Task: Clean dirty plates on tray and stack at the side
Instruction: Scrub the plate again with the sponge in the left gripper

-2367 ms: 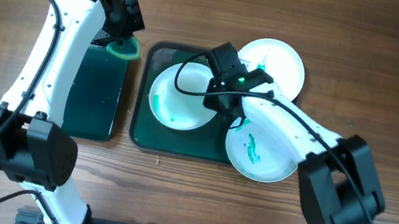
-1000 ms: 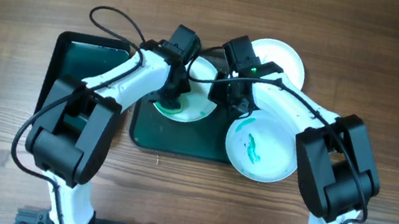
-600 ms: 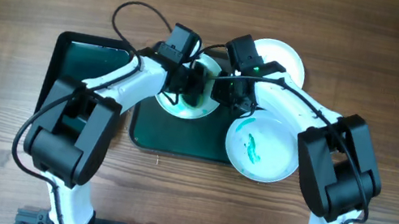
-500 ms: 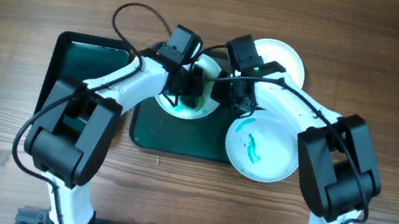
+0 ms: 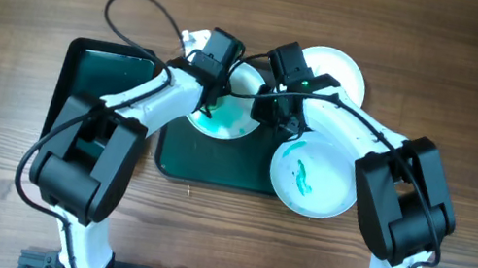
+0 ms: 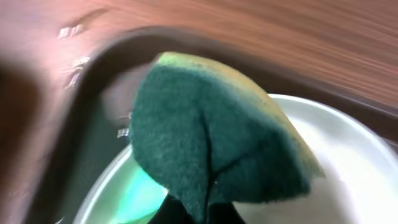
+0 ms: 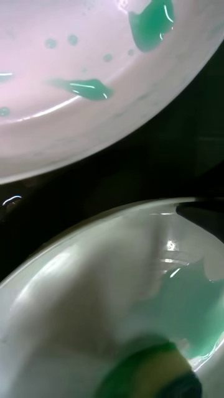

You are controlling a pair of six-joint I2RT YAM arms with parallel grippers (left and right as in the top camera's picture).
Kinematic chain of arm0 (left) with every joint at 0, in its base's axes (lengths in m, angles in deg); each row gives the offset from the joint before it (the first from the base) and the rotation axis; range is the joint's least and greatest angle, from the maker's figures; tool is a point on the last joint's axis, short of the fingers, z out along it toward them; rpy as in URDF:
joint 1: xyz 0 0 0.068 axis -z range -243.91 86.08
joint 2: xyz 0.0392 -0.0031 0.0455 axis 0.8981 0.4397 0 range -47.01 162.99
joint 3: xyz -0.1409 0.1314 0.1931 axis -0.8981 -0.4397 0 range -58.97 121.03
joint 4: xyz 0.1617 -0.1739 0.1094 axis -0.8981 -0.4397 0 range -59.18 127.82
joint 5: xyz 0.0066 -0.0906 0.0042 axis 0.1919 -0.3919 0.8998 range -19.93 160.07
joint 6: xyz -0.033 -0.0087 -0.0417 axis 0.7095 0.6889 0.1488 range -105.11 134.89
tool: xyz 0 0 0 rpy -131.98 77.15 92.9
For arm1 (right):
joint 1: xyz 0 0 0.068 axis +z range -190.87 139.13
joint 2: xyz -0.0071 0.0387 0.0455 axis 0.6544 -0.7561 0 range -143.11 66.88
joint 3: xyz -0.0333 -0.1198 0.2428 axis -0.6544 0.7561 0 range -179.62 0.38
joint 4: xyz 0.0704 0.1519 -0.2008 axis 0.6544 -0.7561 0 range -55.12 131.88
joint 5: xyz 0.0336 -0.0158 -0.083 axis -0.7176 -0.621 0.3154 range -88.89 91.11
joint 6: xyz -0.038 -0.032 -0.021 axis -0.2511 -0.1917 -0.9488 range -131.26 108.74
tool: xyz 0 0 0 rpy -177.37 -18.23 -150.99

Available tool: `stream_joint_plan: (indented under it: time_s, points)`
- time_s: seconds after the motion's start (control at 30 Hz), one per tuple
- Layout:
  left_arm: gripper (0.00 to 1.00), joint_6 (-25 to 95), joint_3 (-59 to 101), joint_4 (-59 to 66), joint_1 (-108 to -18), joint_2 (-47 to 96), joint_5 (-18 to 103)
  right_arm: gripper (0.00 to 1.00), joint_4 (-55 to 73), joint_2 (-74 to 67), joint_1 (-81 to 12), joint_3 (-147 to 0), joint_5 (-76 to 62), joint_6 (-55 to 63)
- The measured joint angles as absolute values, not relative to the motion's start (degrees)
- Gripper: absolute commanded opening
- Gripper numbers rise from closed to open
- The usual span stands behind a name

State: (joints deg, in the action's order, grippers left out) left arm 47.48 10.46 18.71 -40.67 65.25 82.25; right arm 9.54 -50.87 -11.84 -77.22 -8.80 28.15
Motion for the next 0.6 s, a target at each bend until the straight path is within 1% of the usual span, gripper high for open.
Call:
stream_joint_plan:
  time_s: [0.1,0.2,0.23,0.33,0.37,0.43,0.5,0.57,0.6]
  points:
    - [0.04,38.1,10.5,20.5,-41.0,65.3,69.5,0.04,9.5,-50.9,-12.1,-77.2,-8.7,28.1]
    - [0.04,33.3,10.5,21.7,-41.0,65.3,64.1,0.04,9.5,-50.9,-12.1,-77.2,-8.7,28.1]
    - [0.04,33.2,10.5,21.8,-41.0,65.3,64.6,0.04,9.5,-50.9,-12.1,-77.2,-8.7,28.1]
    - [0.04,38.9,10.5,18.7,-40.7,65.3,73.4,0.04,9.6,-50.9,-12.1,-77.2,-8.8,27.7]
    - [0.04,43.4,10.8,14.1,-40.7,65.3,78.1,0.04,9.6,-50.9,-12.1,-77.2,-9.0,27.5]
    - [0.04,48.9,11.2,8.2,-40.6,65.3,81.0,0.04,9.6,-50.9,-11.8,-77.2,-9.7,27.0]
    - [0.04,51.5,11.6,5.4,-40.6,65.2,80.1,0.04,9.6,-50.9,-11.7,-77.2,-10.5,25.9]
    - [0.04,49.3,12.1,5.0,-41.2,65.1,75.5,0.04,9.7,-50.9,-11.8,-77.0,-11.3,24.7]
    - [0.04,47.2,12.7,4.5,-41.6,65.1,71.3,0.04,9.6,-50.9,-11.9,-77.0,-11.7,24.4]
